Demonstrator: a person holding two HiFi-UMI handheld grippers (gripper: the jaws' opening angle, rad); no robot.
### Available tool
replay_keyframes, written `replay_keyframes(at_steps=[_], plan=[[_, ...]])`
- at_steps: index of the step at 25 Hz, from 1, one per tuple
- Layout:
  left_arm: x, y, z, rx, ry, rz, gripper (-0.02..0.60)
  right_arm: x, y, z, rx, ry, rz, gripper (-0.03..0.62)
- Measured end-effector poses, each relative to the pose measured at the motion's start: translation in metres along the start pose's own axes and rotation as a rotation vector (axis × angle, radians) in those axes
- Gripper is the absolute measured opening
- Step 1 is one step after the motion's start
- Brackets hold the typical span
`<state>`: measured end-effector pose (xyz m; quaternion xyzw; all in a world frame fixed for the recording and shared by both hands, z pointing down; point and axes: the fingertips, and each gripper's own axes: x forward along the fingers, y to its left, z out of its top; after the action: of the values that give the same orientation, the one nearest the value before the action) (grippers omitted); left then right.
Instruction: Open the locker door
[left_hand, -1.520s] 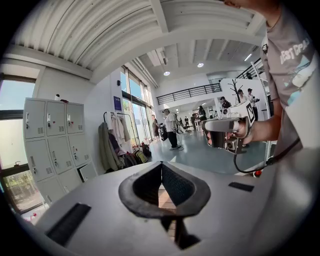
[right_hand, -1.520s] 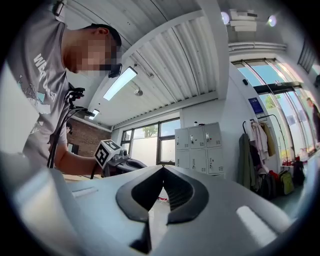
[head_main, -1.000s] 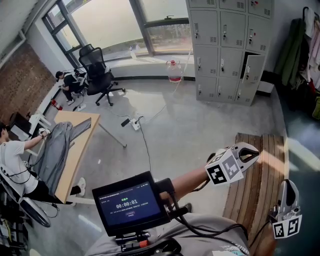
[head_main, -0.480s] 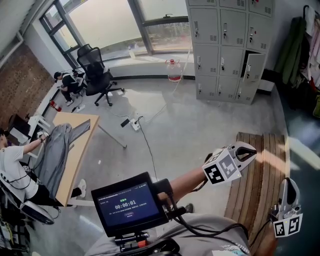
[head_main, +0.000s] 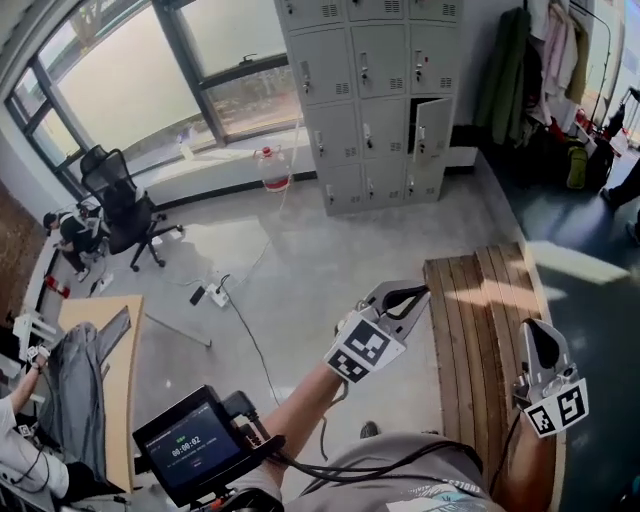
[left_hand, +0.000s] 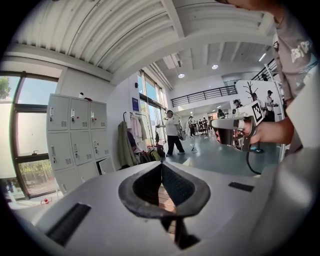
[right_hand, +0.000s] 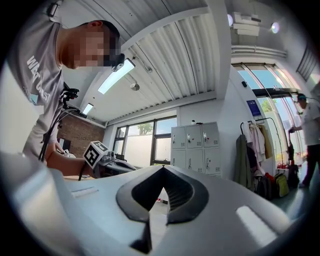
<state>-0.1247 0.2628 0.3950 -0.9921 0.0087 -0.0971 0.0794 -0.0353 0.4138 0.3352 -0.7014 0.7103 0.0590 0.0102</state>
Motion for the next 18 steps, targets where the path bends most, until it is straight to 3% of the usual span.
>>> replay_keyframes(at_steps=[10, 18], plan=[[0.011, 0.043, 0.013, -0.038, -0.099, 0.134, 0.008, 0.035, -0.057, -0.001, -0.011, 0.012, -0.050, -0.007], [0.071, 0.100, 0.002, -0.102, -0.085, 0.280, 0.008, 0.097, -0.141, -0.021, 0.018, 0.018, 0.034, -0.008]])
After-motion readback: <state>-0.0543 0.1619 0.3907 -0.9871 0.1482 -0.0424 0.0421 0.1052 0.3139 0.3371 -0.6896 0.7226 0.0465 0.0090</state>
